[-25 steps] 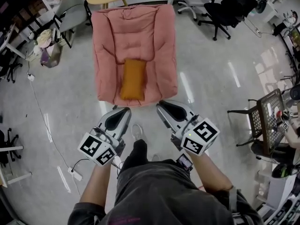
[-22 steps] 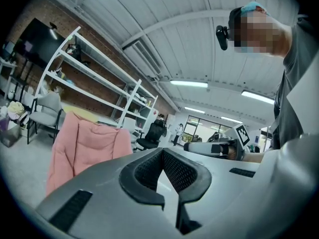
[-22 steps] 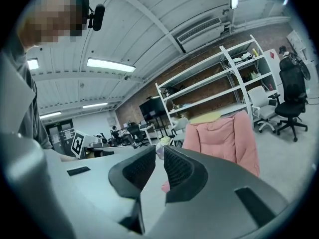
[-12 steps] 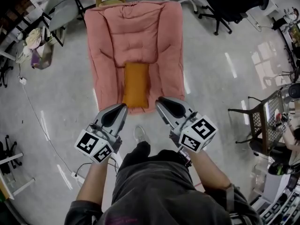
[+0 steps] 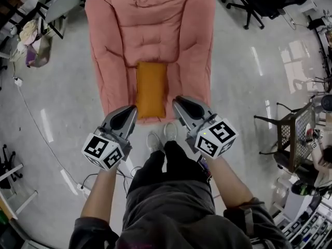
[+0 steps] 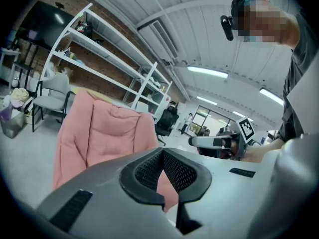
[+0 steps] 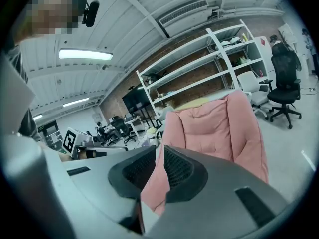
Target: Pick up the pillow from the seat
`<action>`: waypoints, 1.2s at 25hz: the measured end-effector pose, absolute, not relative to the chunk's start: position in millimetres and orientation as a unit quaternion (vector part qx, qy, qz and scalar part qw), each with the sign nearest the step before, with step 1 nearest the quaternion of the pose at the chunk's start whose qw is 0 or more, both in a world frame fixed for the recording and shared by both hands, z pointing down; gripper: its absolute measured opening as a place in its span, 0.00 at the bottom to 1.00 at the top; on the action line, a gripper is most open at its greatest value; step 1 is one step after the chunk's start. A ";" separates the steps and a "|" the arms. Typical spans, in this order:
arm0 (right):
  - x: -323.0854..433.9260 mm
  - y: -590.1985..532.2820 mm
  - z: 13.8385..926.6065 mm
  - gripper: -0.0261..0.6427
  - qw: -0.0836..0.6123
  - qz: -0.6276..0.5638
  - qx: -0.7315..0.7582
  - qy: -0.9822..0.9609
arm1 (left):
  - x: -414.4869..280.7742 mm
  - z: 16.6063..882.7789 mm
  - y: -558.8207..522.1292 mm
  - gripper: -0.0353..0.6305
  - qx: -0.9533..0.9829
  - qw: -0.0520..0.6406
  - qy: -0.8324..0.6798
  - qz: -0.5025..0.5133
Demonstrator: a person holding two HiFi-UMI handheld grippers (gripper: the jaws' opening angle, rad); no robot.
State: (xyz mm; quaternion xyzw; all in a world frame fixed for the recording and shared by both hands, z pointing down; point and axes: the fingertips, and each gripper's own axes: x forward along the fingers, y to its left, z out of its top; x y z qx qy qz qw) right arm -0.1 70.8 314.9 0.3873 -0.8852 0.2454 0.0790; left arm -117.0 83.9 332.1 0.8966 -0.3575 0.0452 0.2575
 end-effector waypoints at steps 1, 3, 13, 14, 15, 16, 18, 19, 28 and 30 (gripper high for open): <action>1.2 61.6 327.6 0.06 0.084 0.249 0.389 -0.883 | -116.9 344.5 75.1 0.05 0.894 0.262 -0.360 0.051; 4.6 43.2 355.0 0.06 0.092 0.258 0.390 -0.879 | -116.0 370.6 58.2 0.05 0.888 0.272 -0.366 0.060; 20.2 -34.6 525.2 0.22 0.122 0.349 0.385 -0.846 | -118.4 531.3 -10.9 0.05 0.844 0.334 -0.404 0.116; 20.7 -39.7 543.8 0.23 0.125 0.360 0.382 -0.842 | -117.0 549.0 -14.9 0.06 0.838 0.341 -0.407 0.122; 20.3 -43.7 562.0 0.25 0.129 0.371 0.378 -0.838 | -115.1 566.0 -18.2 0.06 0.833 0.349 -0.410 0.129; 19.4 -47.1 579.7 0.26 0.133 0.381 0.374 -0.835 | -112.7 582.4 -21.2 0.08 0.828 0.357 -0.411 0.135; 17.4 -53.6 613.4 0.28 0.141 0.398 0.368 -0.828 | -109.2 613.6 -27.2 0.18 0.818 0.372 -0.413 0.145; 16.5 -56.6 629.6 0.29 0.144 0.406 0.366 -0.825 | -108.6 629.0 -29.9 0.20 0.814 0.378 -0.415 0.151; 13.0 -68.6 751.3 0.41 0.156 0.489 0.371 -0.774 | -111.8 741.8 -41.4 0.41 0.775 0.431 -0.419 0.195; 9.8 -64.4 768.6 0.42 0.155 0.507 0.368 -0.764 | -113.2 757.9 -39.3 0.47 0.766 0.448 -0.417 0.197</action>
